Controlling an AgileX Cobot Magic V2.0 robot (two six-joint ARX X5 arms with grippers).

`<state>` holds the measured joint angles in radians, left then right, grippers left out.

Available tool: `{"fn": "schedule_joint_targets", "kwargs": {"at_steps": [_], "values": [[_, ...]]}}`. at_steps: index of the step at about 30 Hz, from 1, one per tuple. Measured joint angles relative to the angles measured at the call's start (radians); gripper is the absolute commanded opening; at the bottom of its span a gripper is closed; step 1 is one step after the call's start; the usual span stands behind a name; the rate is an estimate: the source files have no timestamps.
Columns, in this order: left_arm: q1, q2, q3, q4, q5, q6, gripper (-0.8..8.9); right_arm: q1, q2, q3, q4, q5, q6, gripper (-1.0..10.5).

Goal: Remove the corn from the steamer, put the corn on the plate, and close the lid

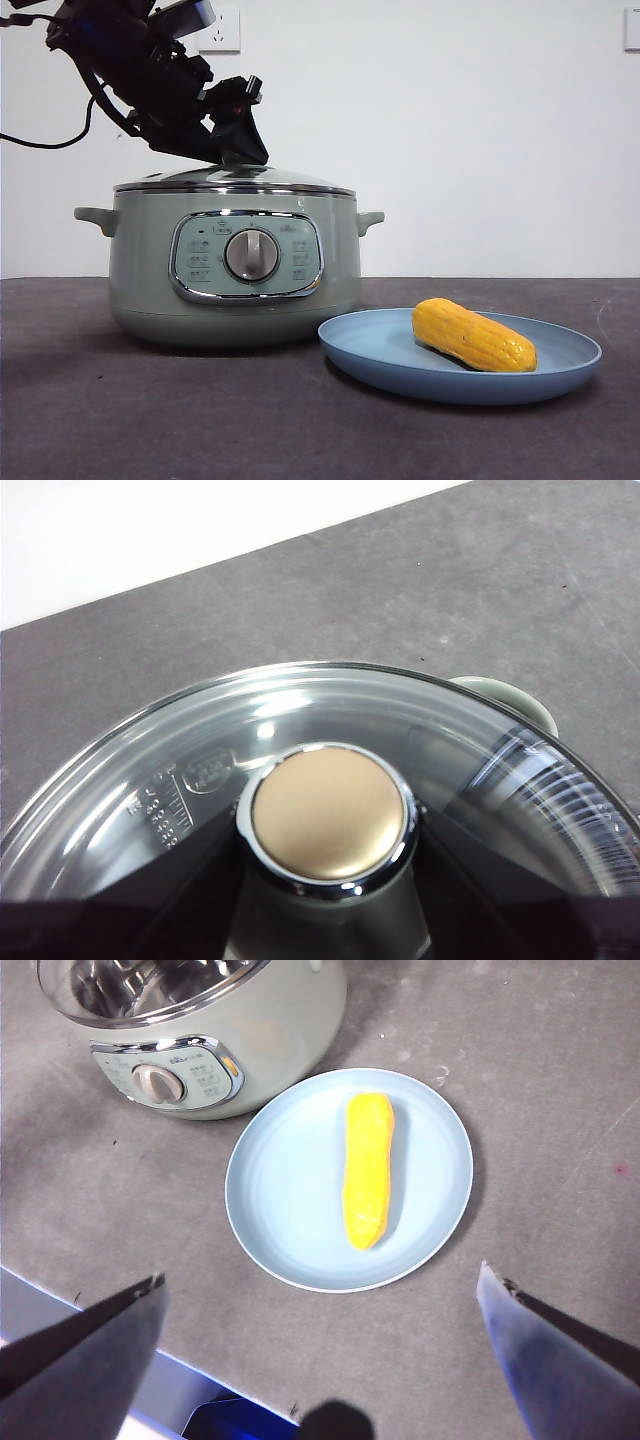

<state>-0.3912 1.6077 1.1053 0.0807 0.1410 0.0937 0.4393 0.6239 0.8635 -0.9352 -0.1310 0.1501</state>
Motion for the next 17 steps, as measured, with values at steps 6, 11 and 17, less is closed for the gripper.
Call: {"fn": "schedule_joint_targets", "kwargs": {"at_steps": [6,11,17], "values": [[0.0,0.0,0.003,-0.01,-0.005,0.018,5.23,0.0,0.0,0.0,0.0,0.0,0.0,5.4],[0.001,-0.008,0.045,-0.06,-0.008,0.023,5.22,0.0,0.0,0.0,0.0,0.0,0.0,5.4],[0.001,-0.078,0.11,-0.199,-0.008,0.026,5.22,0.0,0.0,0.0,0.0,0.0,0.0,5.4]]}}
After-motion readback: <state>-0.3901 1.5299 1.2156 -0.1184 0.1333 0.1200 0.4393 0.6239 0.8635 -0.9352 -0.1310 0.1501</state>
